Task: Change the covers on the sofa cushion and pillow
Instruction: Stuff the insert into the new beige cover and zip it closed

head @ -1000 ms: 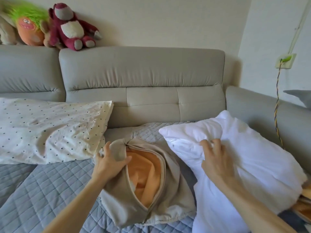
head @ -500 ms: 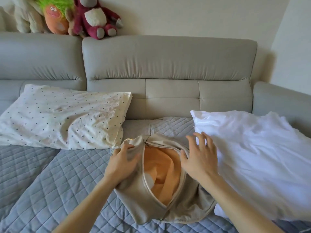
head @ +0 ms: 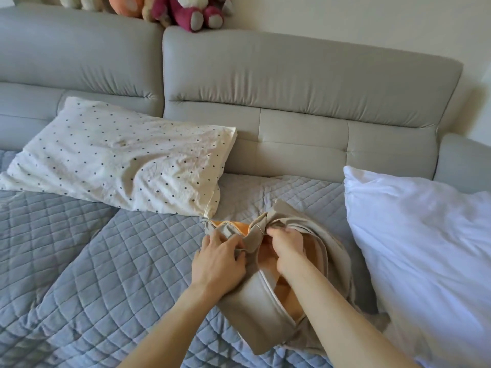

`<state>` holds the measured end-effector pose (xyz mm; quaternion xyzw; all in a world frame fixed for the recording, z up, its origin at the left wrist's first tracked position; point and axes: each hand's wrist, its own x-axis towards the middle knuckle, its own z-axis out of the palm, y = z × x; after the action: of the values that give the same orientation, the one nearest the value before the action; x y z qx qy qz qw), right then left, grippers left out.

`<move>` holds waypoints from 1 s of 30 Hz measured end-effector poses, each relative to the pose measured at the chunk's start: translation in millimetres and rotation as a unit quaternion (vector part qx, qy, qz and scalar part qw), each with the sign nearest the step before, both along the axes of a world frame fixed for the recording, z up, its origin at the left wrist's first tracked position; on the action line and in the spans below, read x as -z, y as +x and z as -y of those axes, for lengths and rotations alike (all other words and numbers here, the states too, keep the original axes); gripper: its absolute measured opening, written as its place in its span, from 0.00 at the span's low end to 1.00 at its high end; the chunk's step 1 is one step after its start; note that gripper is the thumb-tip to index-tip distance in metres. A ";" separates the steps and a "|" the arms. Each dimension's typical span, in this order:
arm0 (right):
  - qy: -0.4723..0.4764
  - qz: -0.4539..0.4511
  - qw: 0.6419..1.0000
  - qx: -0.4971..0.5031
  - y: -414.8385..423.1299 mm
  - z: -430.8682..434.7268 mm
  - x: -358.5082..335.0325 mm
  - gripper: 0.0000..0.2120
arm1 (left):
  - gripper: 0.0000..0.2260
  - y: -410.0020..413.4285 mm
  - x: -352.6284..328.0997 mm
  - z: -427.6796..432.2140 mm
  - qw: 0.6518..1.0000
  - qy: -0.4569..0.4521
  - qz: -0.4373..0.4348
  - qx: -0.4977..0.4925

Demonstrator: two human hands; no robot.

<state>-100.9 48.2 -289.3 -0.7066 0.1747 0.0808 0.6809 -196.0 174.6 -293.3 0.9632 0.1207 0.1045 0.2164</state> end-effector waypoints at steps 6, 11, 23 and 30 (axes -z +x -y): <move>-0.125 0.204 0.967 -0.087 -34.4 15.3 -35.9 0.07 | 0.24 -3.4 -15.2 -3.1 0.985 -0.012 0.169 0.016; -0.093 0.252 0.950 -0.160 -69.4 37.9 -60.3 0.07 | 0.26 -6.3 -37.5 11.9 0.982 -0.143 0.115 0.043; -0.115 0.258 0.940 -0.189 -94.0 85.3 -40.8 0.06 | 0.25 -14.6 -41.1 50.2 0.960 -0.244 0.114 0.079; -0.203 0.283 0.921 -0.174 -91.0 87.9 -47.0 0.04 | 0.21 -9.7 -58.9 48.6 0.982 -0.139 0.102 0.079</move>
<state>-191.9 -39.7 -242.3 -0.8426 -0.1383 -0.0426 0.5187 -205.6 126.0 -234.4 0.9145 0.0347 0.1666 0.3670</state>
